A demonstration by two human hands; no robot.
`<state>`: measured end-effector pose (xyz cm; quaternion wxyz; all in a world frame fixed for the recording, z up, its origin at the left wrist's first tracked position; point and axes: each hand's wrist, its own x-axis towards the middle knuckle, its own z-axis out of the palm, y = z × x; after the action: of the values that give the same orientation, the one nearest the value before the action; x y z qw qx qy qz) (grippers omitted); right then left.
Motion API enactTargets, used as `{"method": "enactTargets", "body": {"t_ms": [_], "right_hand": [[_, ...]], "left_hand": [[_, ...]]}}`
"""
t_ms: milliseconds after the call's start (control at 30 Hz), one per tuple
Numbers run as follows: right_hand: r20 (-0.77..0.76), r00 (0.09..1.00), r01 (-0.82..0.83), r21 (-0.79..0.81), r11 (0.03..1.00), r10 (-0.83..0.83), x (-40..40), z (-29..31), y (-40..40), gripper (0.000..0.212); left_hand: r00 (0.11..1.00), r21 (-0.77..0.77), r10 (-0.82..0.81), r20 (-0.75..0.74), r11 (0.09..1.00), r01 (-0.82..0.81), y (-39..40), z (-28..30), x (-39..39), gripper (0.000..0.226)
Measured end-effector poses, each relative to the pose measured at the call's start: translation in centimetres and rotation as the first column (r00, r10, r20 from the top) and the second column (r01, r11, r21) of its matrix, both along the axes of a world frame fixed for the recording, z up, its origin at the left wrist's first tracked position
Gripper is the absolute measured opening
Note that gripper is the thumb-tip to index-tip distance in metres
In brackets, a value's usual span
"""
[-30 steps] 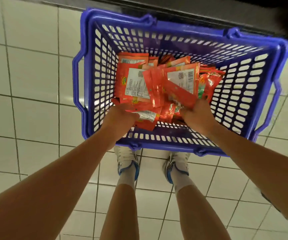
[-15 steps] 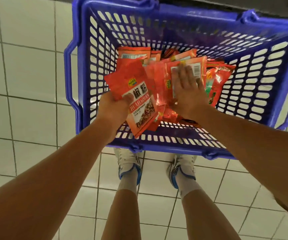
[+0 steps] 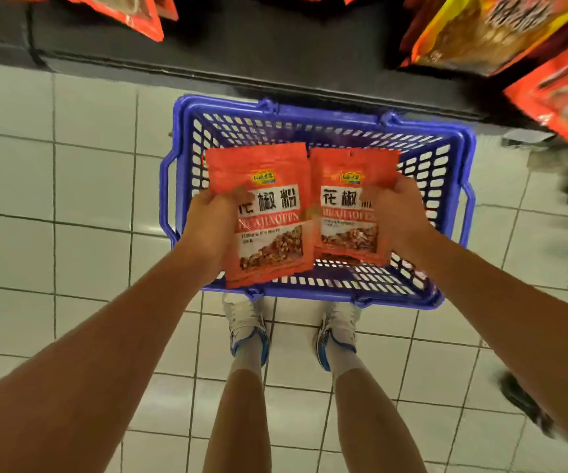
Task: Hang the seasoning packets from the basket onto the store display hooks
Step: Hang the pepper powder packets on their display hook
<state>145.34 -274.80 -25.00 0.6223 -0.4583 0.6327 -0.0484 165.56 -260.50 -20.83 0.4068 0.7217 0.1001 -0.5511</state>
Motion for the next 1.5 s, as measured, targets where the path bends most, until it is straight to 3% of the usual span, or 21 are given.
{"method": "enactTargets", "body": {"t_ms": [133,267,400,500,633,767,867,967,1067,1167,1267,1500], "right_hand": [[0.181,0.953,0.208,0.193,0.959,-0.243,0.7,9.4,-1.2,0.007],[0.254,0.928,0.233,0.170,0.958,-0.271,2.0,19.4,-1.4,0.016],[0.283,0.928,0.249,0.019,0.968,-0.245,3.4,31.2,-1.3,0.023],[0.290,0.948,0.188,-0.175,0.966,-0.132,4.7,41.0,-2.5,0.020],[0.398,0.912,0.227,-0.291,0.930,-0.098,6.6,54.6,-3.8,0.016],[0.494,0.862,0.361,-0.450,0.817,-0.109,8.3,67.4,-4.4,0.019],[0.553,0.828,0.441,-0.544,0.714,-0.090,8.9,75.4,-4.7,0.018],[0.588,0.809,0.455,-0.611,0.648,-0.013,9.0,81.7,-4.6,0.011],[0.612,0.790,0.477,-0.659,0.582,0.045,9.1,87.0,-5.0,0.017],[0.635,0.767,0.499,-0.677,0.541,0.087,9.0,91.2,-6.0,0.018],[0.683,0.719,0.522,-0.653,0.549,0.129,9.1,94.7,-7.8,0.016],[0.665,0.725,0.469,-0.667,0.579,0.180,10.0,102.3,-13.9,0.011]], "left_hand": [[0.999,-0.099,-0.034,-0.037,0.995,0.030,-2.5,7.4,-0.3,0.044],[0.994,-0.181,-0.086,0.064,0.979,0.096,-4.3,16.4,0.2,0.050],[0.977,-0.259,-0.133,0.169,0.950,0.174,-4.5,27.5,1.7,0.039],[0.958,-0.337,-0.128,0.258,0.917,0.214,-4.7,36.8,3.5,0.036],[0.955,-0.505,-0.097,0.280,0.832,0.232,-5.6,49.6,5.6,0.024],[0.904,-0.607,-0.022,0.427,0.734,0.304,-7.3,61.8,7.7,0.016],[0.895,-0.693,0.040,0.443,0.649,0.314,-8.3,69.8,9.0,0.011],[0.871,-0.743,0.060,0.487,0.552,0.377,-8.6,75.9,10.0,0.009],[0.858,-0.776,0.064,0.510,0.464,0.427,-9.1,80.9,10.5,0.003],[0.859,-0.810,0.079,0.505,0.387,0.440,-10.2,85.2,10.1,0.019],[0.856,-0.829,0.134,0.500,0.359,0.428,-11.9,88.3,9.3,0.025],[0.756,-0.795,0.275,0.594,0.346,0.499,-16.6,94.2,7.1,0.003]]}}
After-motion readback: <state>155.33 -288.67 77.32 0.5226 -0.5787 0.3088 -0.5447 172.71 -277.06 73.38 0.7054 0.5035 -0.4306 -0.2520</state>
